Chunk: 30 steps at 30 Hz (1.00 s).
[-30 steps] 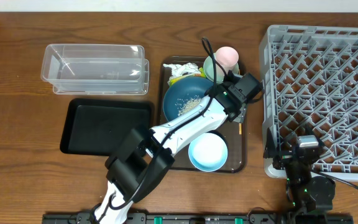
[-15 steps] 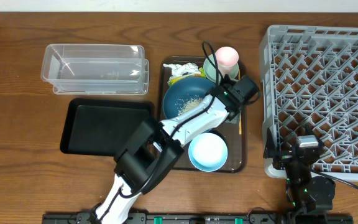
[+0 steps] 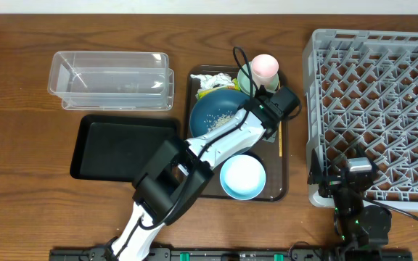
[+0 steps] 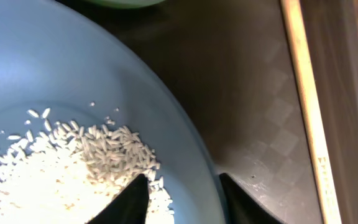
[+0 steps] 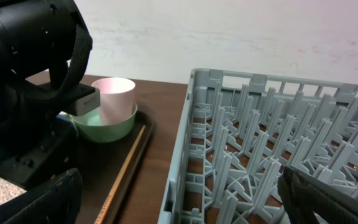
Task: Sort waste into correct bins and load items into the dishwasher rack
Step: 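Close the left gripper on the blue bowl rim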
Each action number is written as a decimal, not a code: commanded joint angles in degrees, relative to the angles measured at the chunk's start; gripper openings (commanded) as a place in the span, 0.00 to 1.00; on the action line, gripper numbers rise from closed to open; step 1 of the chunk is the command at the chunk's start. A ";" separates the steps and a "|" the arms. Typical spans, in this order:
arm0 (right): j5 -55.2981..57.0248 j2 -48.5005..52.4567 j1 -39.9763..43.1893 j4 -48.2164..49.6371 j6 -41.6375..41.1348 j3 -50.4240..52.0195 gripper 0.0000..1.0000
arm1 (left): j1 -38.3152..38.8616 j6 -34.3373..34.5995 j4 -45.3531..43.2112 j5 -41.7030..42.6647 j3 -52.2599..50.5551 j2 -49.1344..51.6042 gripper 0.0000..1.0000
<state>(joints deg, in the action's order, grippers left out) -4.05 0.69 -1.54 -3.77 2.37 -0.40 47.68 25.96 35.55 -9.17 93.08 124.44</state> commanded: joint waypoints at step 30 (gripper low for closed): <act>0.37 -0.37 -0.52 -0.24 0.70 0.09 0.99 | 0.61 4.20 14.49 -0.31 -0.28 -17.88 0.06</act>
<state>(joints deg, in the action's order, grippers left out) -4.03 0.69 -1.54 -3.77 2.35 -0.40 48.27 27.73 48.53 -8.88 93.06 111.09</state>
